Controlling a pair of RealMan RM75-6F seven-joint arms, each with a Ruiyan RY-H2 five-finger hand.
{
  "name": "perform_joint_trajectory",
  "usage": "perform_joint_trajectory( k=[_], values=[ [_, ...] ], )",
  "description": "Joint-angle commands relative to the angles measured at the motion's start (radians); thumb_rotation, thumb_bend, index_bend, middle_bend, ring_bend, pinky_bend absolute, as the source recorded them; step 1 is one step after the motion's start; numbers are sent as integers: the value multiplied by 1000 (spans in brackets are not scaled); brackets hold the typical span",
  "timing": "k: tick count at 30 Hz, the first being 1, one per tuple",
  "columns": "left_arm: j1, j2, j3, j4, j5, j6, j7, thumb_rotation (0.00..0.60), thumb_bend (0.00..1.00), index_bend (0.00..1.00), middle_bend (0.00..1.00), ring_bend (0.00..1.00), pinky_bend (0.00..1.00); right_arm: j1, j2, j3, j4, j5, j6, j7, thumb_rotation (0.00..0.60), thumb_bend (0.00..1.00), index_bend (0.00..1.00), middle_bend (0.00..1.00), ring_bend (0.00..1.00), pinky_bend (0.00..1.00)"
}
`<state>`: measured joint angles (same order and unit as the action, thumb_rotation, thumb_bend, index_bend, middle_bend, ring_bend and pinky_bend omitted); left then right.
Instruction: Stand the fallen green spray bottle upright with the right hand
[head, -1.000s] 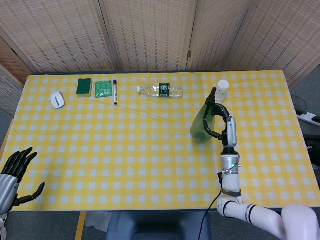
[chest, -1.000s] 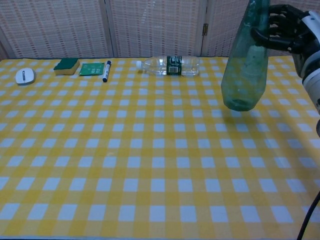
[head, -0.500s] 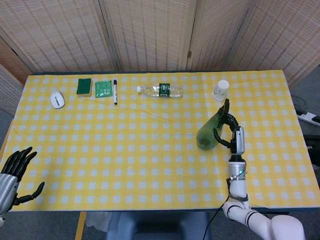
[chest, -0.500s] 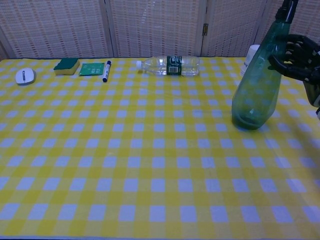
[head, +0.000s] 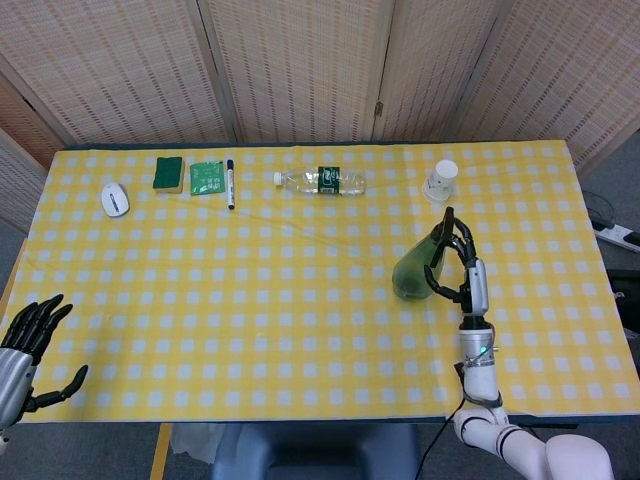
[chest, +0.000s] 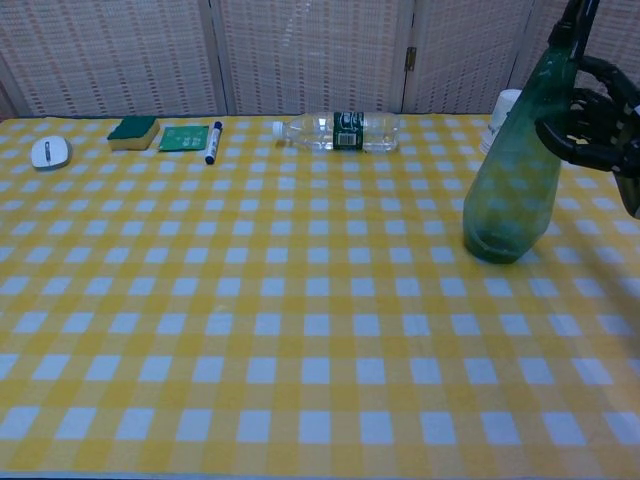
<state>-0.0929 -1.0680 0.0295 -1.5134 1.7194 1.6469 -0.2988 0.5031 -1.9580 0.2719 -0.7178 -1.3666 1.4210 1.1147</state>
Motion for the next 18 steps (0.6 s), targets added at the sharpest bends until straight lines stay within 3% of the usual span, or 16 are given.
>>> perform_joint_trajectory(
  k=[1, 10, 18],
  values=[
    [0, -1, 0, 1, 2, 1, 1, 306, 386, 5, 54, 0, 0, -5, -1, 2, 2, -6, 9, -1, 600, 400, 3, 254, 340, 166],
    [1, -2, 0, 3, 6, 6, 1, 306, 363, 5, 55, 0, 0, -32, 28, -9, -37, -36, 45, -2, 600, 400, 0, 188, 292, 91],
    [1, 0, 0, 1, 4, 4, 0, 304, 329, 5, 55, 0, 0, -48, 67, -34, -67, -58, 30, -35, 600, 387, 0, 92, 173, 0]
  ],
)
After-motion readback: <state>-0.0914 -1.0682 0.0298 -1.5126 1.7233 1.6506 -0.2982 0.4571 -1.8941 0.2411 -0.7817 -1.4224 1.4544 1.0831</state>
